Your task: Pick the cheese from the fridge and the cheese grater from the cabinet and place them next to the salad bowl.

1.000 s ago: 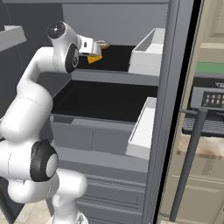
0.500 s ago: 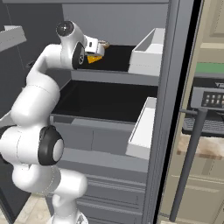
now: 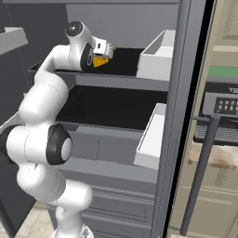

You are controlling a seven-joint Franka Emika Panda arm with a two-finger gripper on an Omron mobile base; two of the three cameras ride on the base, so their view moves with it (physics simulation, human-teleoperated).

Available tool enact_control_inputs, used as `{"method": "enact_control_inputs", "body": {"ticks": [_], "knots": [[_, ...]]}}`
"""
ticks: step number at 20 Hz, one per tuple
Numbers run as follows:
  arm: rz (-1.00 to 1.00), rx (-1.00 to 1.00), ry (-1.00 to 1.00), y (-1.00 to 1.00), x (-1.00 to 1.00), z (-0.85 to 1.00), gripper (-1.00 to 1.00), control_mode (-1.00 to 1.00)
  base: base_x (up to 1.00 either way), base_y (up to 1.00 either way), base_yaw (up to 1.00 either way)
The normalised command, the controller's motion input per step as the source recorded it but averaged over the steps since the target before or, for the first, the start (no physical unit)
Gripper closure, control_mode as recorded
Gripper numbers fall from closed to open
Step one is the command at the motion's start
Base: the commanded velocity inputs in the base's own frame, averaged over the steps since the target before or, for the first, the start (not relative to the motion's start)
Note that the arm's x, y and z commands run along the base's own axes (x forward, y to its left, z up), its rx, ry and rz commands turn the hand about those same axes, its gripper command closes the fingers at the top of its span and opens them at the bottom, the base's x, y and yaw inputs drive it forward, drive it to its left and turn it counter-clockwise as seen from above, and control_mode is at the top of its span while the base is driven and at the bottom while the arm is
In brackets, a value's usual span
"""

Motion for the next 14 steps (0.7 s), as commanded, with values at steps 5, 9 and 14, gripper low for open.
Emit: {"method": "enact_control_inputs", "body": {"ticks": [5,9,14], "knots": [[0.0,0.0,0.0,-0.18,0.07,-0.22,-1.0,-1.0,0.0,0.0,0.0],[0.0,0.0,0.0,-0.16,0.0,-0.42,1.0,-1.0,0.0,0.0,0.0],[0.0,0.0,0.0,0.01,0.27,-0.51,1.0,-1.0,0.0,0.0,0.0]]}}
